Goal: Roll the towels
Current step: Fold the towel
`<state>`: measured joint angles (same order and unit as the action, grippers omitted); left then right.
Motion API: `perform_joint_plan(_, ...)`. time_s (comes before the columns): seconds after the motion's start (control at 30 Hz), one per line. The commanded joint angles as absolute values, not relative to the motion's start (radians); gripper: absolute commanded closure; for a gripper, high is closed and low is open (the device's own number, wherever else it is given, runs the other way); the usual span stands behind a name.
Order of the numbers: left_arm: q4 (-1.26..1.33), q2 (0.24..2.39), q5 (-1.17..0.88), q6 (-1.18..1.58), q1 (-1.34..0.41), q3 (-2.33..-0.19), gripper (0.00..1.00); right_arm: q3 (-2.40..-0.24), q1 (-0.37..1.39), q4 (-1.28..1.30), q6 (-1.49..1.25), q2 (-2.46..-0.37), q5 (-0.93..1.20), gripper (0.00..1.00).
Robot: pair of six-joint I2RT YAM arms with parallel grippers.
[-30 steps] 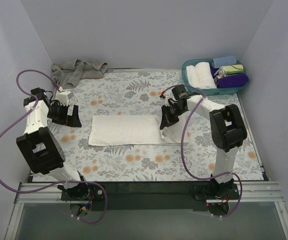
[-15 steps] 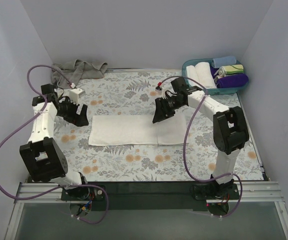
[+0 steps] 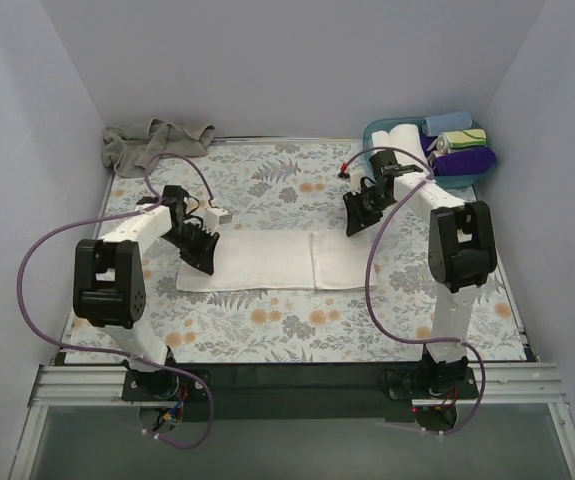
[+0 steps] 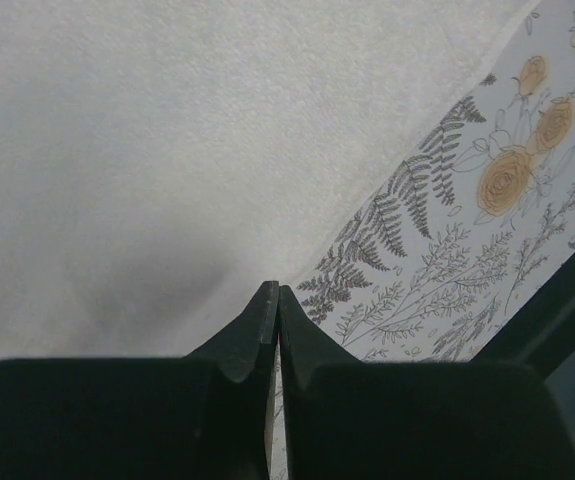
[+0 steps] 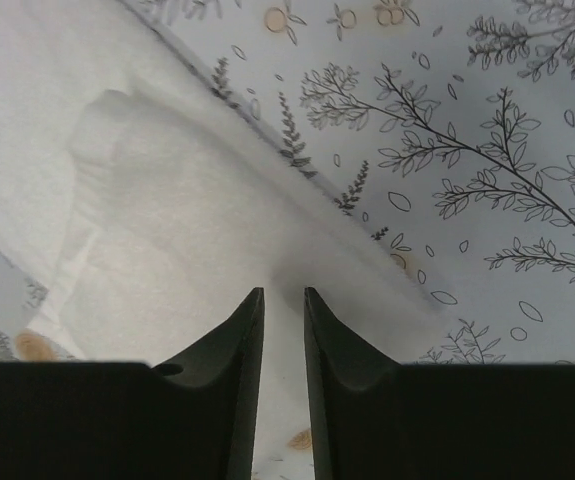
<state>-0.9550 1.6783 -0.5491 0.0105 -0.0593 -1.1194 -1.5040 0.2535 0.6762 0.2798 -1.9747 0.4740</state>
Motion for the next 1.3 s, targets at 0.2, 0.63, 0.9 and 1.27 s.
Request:
perform_joint_plan(0.2, -0.805, 1.911, -0.359, 0.106, -0.074, -1.213, 1.0, -1.43, 0.271, 0.706, 0.377, -2.04, 0.328, 0.84)
perform_joint_plan(0.63, -0.877, 2.465, -0.45, 0.057, -0.103, -2.173, 0.75, -1.051, 0.524, 0.807, 0.436, -1.755, 0.742, 0.69)
perform_joint_plan(0.9, -0.796, 2.208, -0.514, 0.106, -0.133, -1.995, 0.66, -1.199, 0.454, 0.844, 0.4, -1.718, 0.815, 0.66)
perform_joint_plan(1.27, -0.778, 2.15, -0.397, 0.136, -0.265, -1.701, 0.89, -1.204, 0.443, 0.788, 0.377, -1.87, 0.756, 0.68)
